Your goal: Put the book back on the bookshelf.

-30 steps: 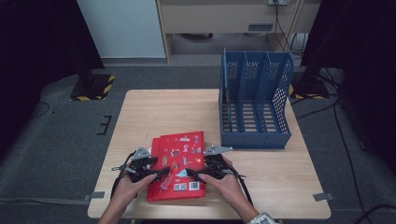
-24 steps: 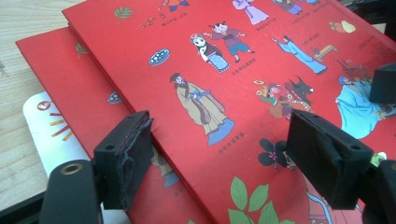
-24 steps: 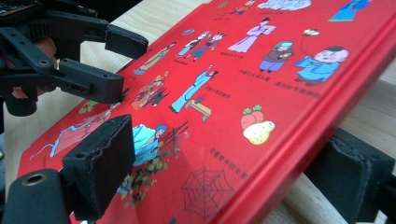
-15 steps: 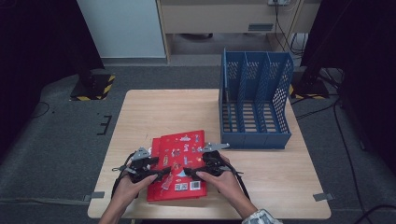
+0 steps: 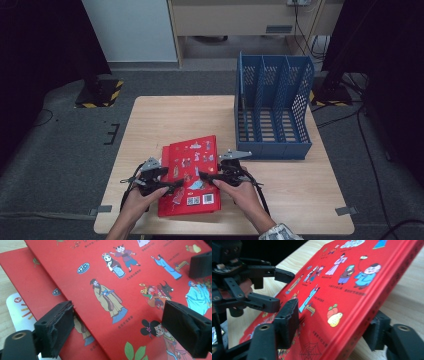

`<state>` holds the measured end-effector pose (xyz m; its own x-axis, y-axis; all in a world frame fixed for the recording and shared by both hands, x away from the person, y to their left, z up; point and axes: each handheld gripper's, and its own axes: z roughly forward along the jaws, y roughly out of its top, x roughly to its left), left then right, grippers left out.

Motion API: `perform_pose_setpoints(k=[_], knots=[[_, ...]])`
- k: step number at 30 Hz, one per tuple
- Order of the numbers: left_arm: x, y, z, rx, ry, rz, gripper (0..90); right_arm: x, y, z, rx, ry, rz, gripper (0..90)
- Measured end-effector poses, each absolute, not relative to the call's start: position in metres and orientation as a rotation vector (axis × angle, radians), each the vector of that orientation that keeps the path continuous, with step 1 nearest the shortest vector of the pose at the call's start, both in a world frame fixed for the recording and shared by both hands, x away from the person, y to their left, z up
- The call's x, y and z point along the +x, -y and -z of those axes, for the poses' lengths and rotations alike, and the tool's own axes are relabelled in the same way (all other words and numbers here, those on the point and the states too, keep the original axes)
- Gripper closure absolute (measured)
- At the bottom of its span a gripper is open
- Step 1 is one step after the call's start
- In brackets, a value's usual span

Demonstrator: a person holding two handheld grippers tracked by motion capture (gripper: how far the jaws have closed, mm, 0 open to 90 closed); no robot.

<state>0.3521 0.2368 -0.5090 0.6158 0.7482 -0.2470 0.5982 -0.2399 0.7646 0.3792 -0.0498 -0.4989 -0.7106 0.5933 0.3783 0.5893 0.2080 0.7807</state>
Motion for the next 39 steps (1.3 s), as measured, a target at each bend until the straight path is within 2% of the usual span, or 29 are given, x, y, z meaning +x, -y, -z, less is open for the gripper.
perform_pose_setpoints(k=[7, 12, 19, 25, 33, 36, 39], knots=[[0.355, -0.239, 0.511, 1.899, -1.105, -0.187, 1.6, 0.379, 0.053, 0.493, 1.171, -2.407, -1.651, 45.0], [0.356, -0.242, 0.511, 1.886, -1.102, -0.172, 1.3, 0.38, 0.053, 0.487, 1.16, -2.403, -1.682, 49.3], [0.356, -0.242, 0.512, 1.87, -1.094, -0.14, 3.1, 0.384, 0.052, 0.482, 1.183, -2.445, -1.659, 49.7], [0.356, -0.24, 0.514, 1.875, -1.094, -0.132, 4.5, 0.39, 0.049, 0.482, 1.186, -2.578, -1.59, 38.6], [0.356, -0.237, 0.515, 1.887, -1.093, -0.135, 5.5, 0.397, 0.05, 0.489, 1.201, -2.672, -1.549, 33.4], [0.355, -0.234, 0.515, 1.909, -1.079, -0.156, 5.4, 0.397, 0.047, 0.493, 1.216, -2.693, -1.533, 26.0], [0.355, -0.233, 0.515, 1.919, -1.077, -0.171, 4.9, 0.397, 0.041, 0.499, 1.208, -2.686, -1.48, 25.5]])
